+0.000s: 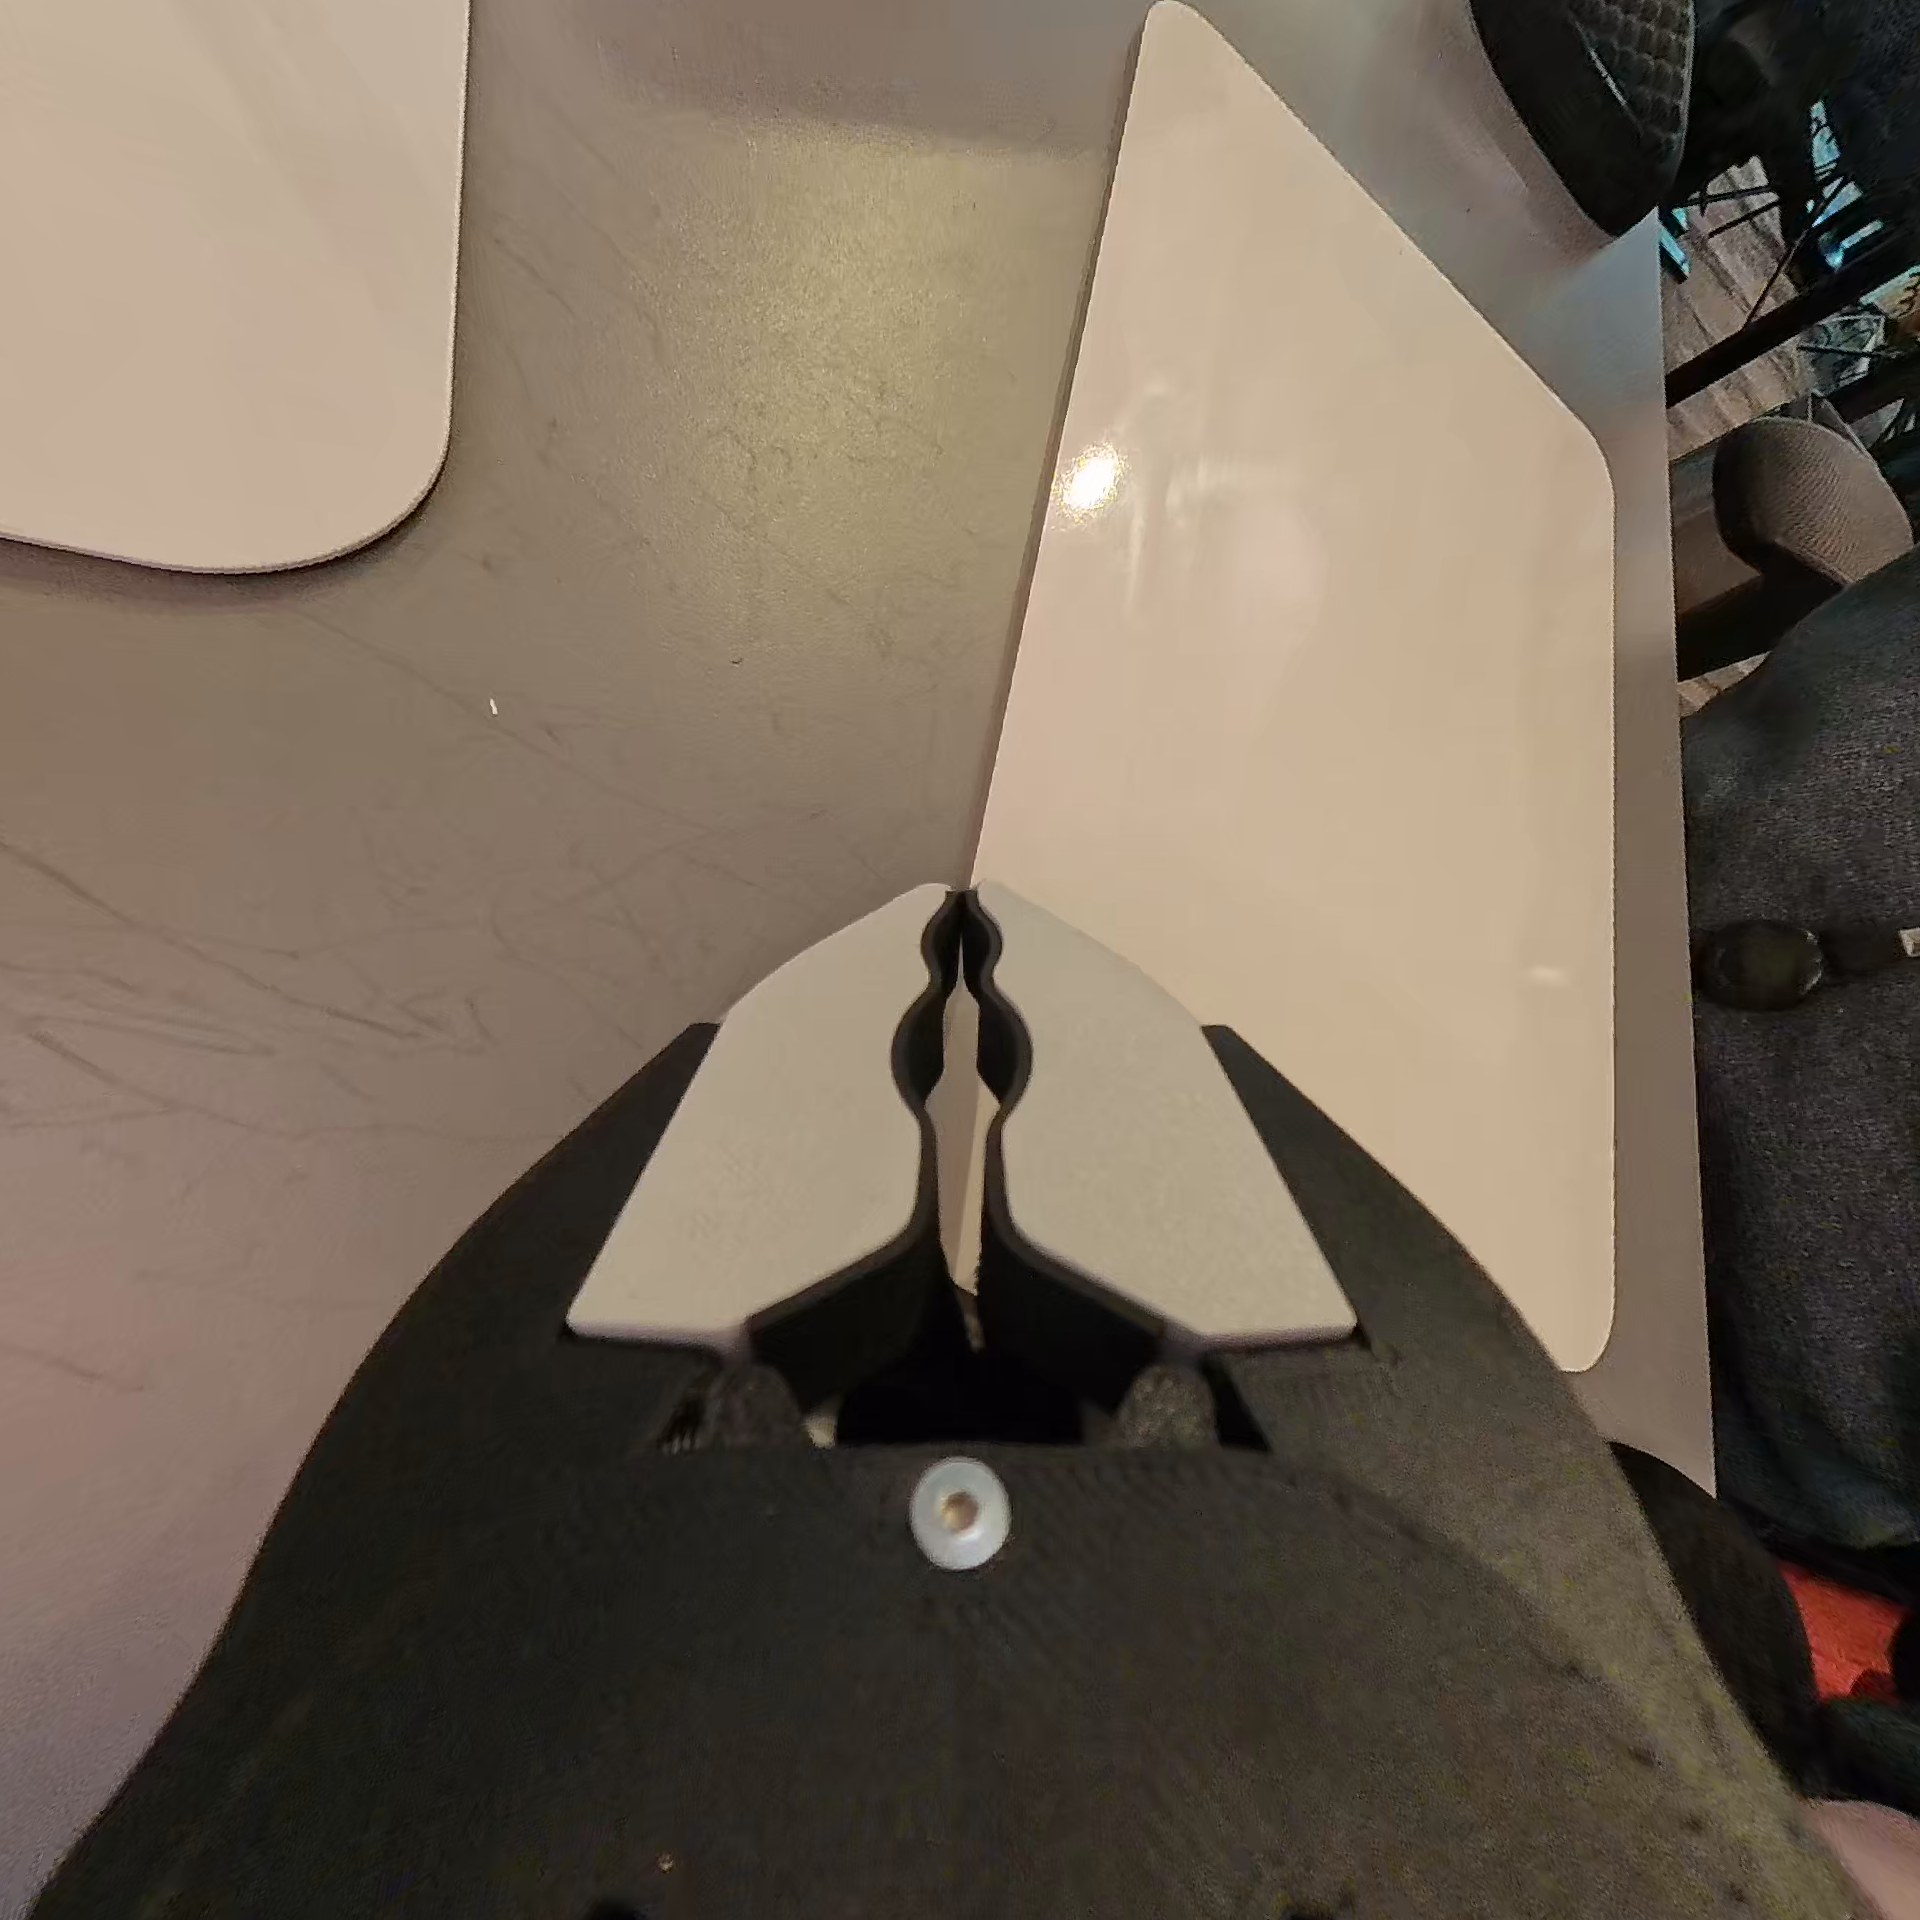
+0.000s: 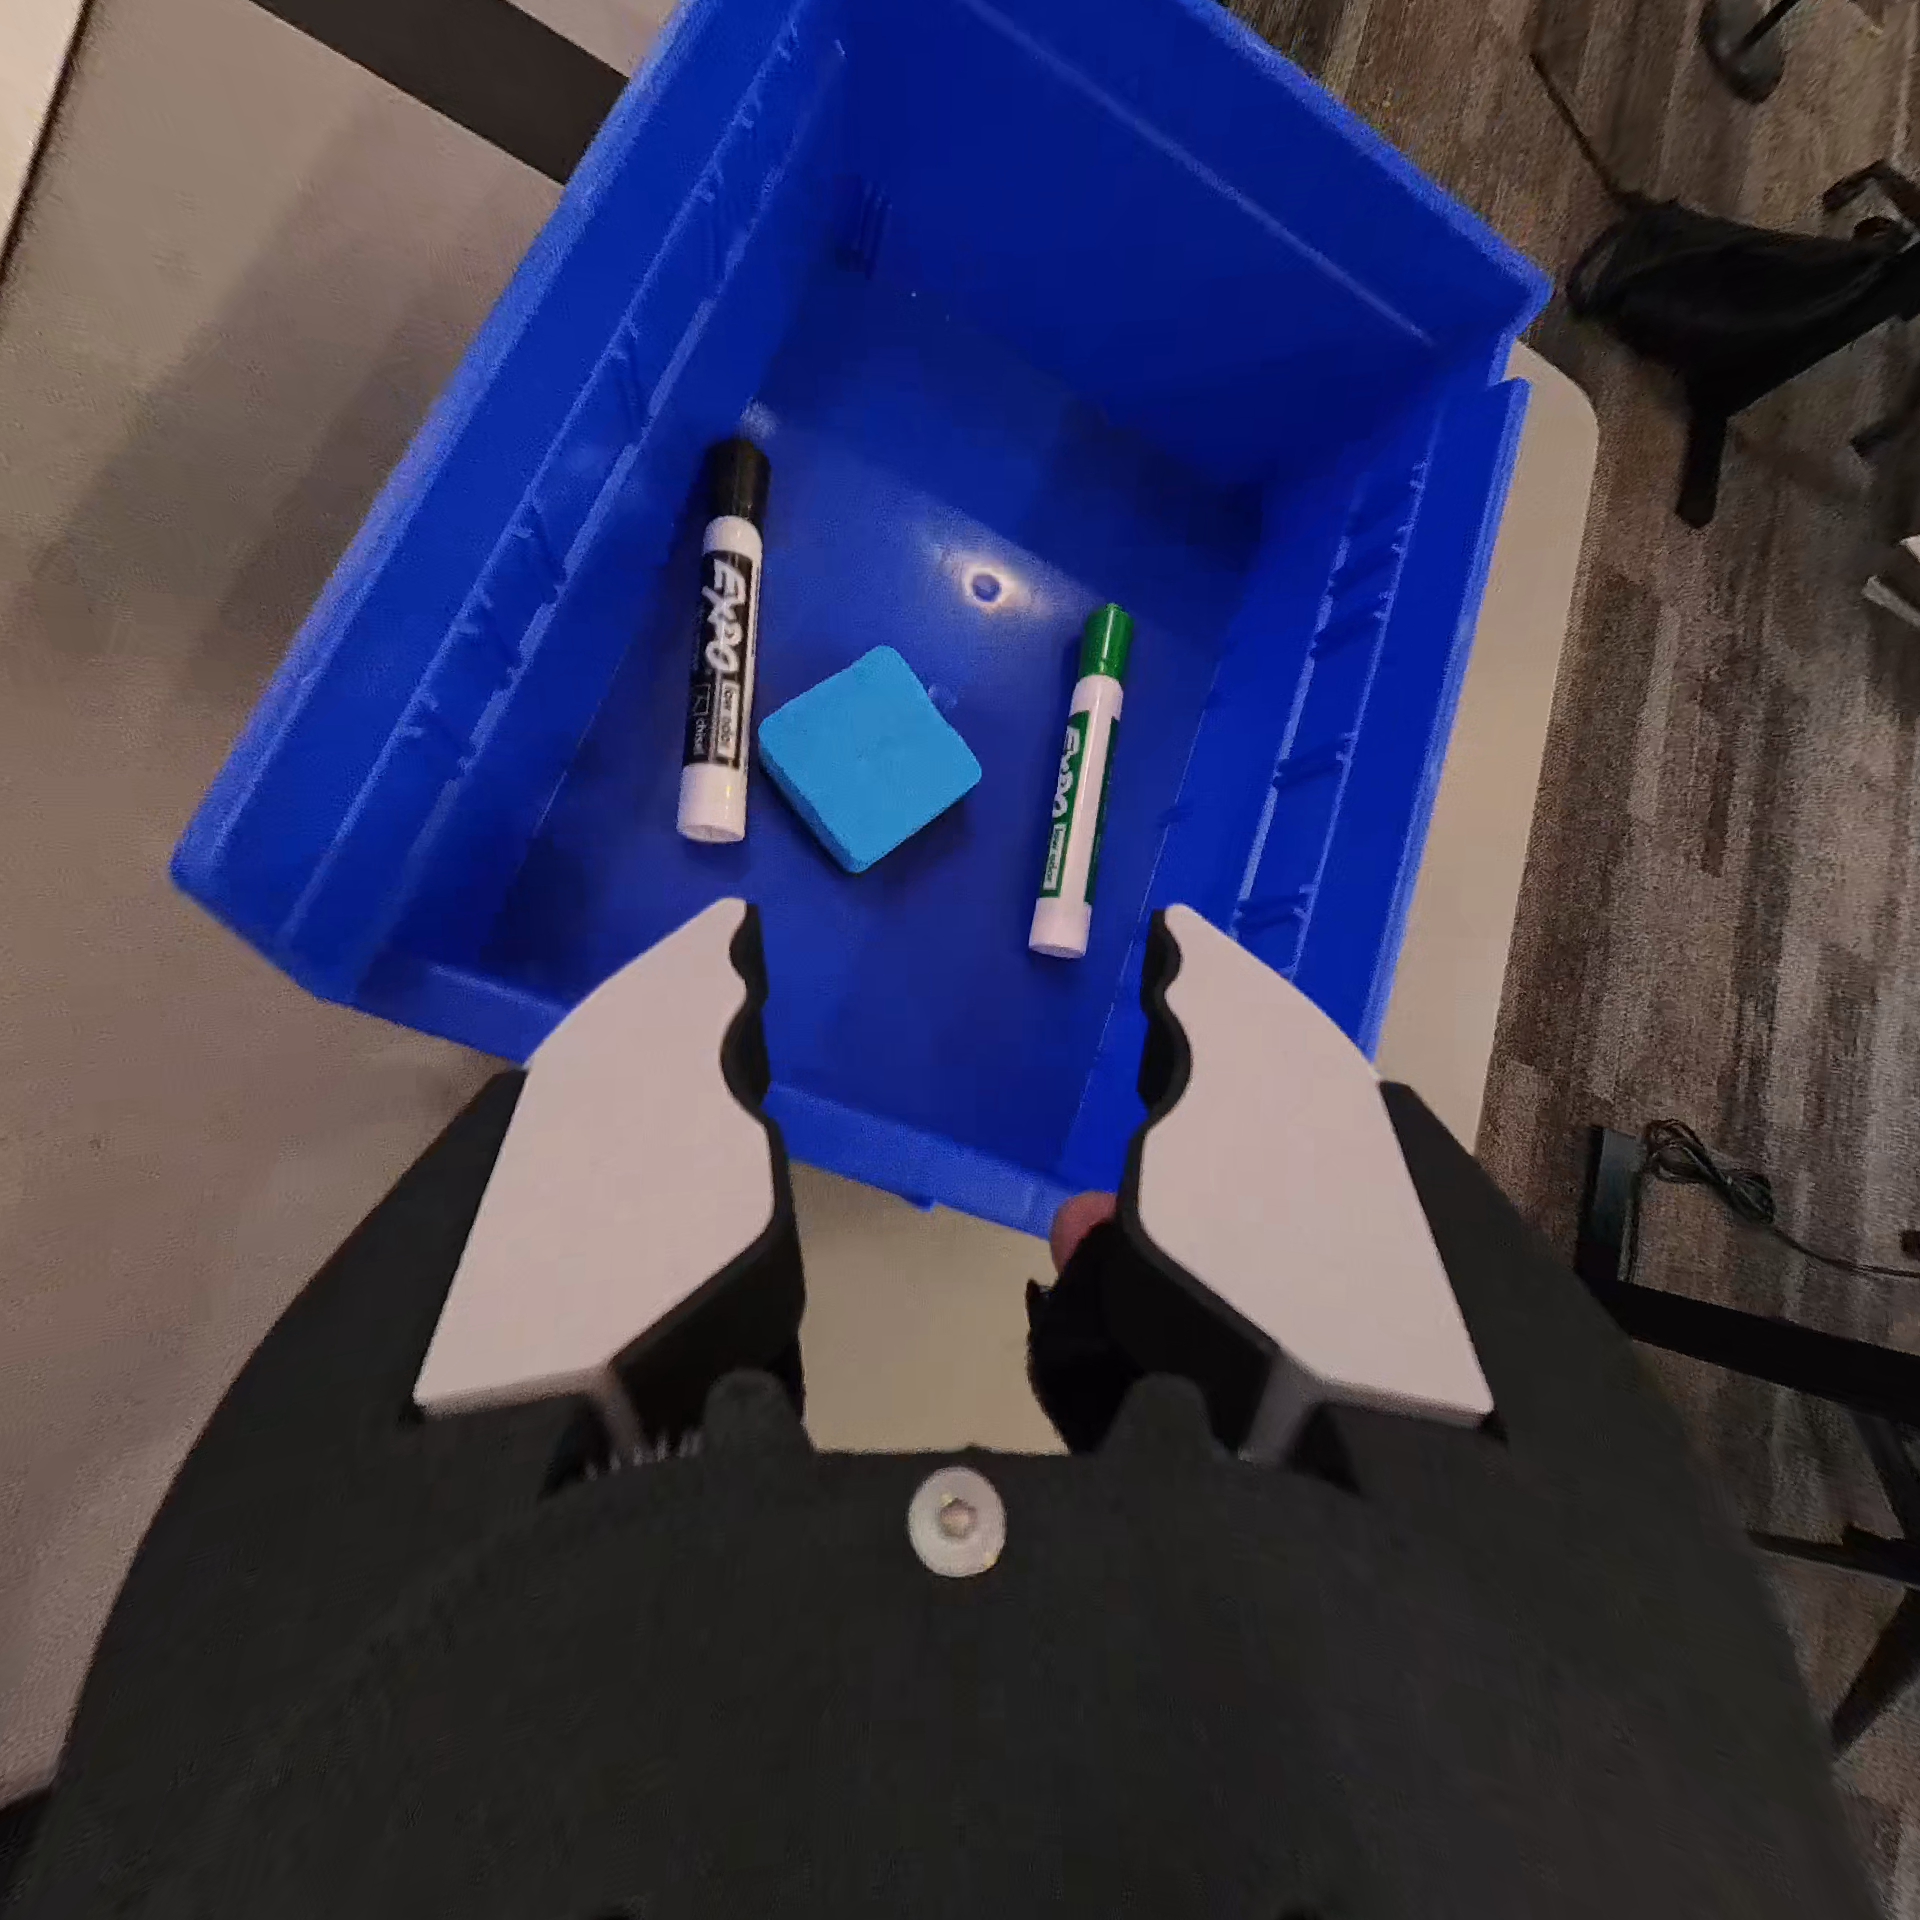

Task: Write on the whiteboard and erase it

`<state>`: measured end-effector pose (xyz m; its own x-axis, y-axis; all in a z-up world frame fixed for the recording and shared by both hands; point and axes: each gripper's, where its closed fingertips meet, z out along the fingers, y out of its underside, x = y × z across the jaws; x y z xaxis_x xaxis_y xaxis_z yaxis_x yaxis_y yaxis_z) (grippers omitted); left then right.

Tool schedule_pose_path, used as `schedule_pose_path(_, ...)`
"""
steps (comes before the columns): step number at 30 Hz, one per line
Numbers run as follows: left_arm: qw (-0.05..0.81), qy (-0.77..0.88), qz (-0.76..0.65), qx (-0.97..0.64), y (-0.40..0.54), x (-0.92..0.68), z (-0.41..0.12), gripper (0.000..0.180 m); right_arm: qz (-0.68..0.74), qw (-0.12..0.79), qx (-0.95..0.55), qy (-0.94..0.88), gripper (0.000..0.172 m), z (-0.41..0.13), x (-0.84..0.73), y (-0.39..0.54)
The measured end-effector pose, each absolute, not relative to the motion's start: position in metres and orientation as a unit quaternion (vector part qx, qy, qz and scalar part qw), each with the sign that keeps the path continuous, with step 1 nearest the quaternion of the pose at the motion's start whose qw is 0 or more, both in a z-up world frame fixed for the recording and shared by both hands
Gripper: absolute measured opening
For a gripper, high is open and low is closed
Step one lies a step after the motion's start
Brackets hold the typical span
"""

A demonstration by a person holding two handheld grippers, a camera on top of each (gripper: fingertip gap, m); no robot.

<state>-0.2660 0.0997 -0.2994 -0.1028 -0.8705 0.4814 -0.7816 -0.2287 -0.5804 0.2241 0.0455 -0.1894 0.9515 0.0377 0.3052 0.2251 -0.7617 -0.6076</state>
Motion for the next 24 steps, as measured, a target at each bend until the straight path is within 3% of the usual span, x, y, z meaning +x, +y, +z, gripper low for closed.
schedule_pose_path(5, 0.052, 0.621, -0.410, -0.666, 0.100, -0.266, -0.299, 0.001, -0.153, 0.367, -0.912, -0.096, 0.066, -0.174, 0.204, 0.025)
schedule_pose_path(9, 0.077, 0.625, -0.410, -0.660, 0.103, -0.263, -0.293, 0.011, -0.175, 0.403, -0.889, -0.125, 0.063, -0.162, 0.182, 0.015)
schedule_pose_path(18, 0.301, 0.605, -0.380, -0.632, 0.142, -0.264, -0.200, 0.019, -0.196, 0.494, -0.843, -0.082, 0.072, -0.135, 0.193, 0.000)
schedule_pose_path(24, 0.398, 0.529, -0.309, -0.684, 0.182, -0.321, -0.156, 0.031, -0.217, 0.522, -0.824, -0.031, 0.077, -0.131, 0.227, -0.013)
